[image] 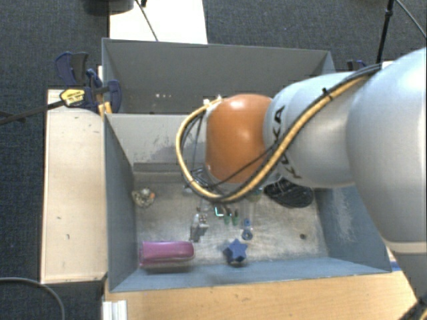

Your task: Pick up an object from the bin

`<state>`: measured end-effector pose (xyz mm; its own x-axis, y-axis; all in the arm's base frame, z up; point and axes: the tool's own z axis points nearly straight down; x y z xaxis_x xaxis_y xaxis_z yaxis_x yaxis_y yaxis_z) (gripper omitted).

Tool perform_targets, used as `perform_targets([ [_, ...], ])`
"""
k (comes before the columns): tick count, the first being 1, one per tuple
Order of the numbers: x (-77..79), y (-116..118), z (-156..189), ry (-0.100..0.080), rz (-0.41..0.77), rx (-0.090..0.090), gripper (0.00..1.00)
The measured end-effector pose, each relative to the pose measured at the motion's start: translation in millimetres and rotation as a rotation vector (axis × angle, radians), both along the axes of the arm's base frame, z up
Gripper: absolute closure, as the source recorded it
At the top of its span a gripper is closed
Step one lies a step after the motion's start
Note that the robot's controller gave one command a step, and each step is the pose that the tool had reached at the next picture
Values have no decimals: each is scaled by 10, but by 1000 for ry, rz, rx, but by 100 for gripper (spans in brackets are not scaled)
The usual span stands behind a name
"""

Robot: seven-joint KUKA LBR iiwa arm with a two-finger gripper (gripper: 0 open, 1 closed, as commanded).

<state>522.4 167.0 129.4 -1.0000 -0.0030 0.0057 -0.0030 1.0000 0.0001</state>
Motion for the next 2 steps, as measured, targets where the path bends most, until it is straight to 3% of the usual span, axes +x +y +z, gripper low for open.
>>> perform_targets([
  [1, 478, -1454, -470, -10, 166, -2, 0],
  [2, 703, -2059, -569, -12, 230, 4, 0],
])
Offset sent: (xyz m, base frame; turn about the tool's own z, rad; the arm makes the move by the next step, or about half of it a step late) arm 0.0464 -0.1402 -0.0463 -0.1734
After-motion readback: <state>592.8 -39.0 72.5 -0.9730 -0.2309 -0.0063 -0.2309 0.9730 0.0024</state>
